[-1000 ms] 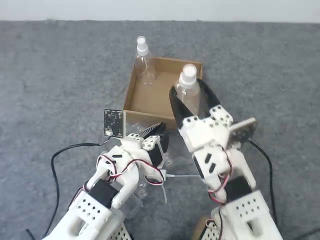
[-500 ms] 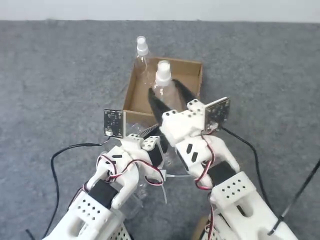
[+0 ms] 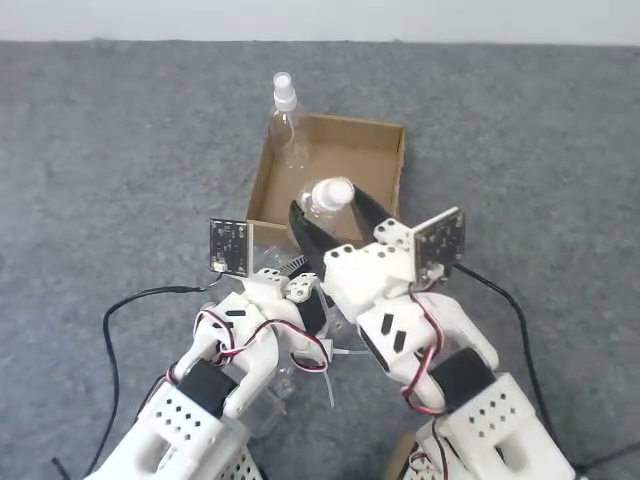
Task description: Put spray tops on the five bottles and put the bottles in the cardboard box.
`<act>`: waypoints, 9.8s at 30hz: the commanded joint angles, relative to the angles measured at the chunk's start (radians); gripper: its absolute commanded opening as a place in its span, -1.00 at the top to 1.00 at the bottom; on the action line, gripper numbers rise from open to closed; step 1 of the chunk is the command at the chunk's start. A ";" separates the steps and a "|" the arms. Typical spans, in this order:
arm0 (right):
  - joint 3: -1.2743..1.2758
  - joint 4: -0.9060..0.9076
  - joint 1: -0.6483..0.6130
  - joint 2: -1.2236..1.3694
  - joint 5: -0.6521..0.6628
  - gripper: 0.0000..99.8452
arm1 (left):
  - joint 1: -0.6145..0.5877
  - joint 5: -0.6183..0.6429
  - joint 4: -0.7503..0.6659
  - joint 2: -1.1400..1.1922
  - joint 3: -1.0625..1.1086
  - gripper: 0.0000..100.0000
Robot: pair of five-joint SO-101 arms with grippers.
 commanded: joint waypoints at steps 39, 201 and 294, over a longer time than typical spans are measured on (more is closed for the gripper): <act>-0.413 0.002 0.240 0.395 0.083 0.99 | -0.735 -0.048 0.021 -0.021 -0.091 0.98; -0.979 0.980 0.226 0.777 0.084 0.47 | -0.872 -0.043 0.020 -0.021 -0.007 0.98; -0.855 1.027 -0.081 0.779 -0.101 0.96 | -0.872 -0.048 0.020 -0.021 0.002 0.98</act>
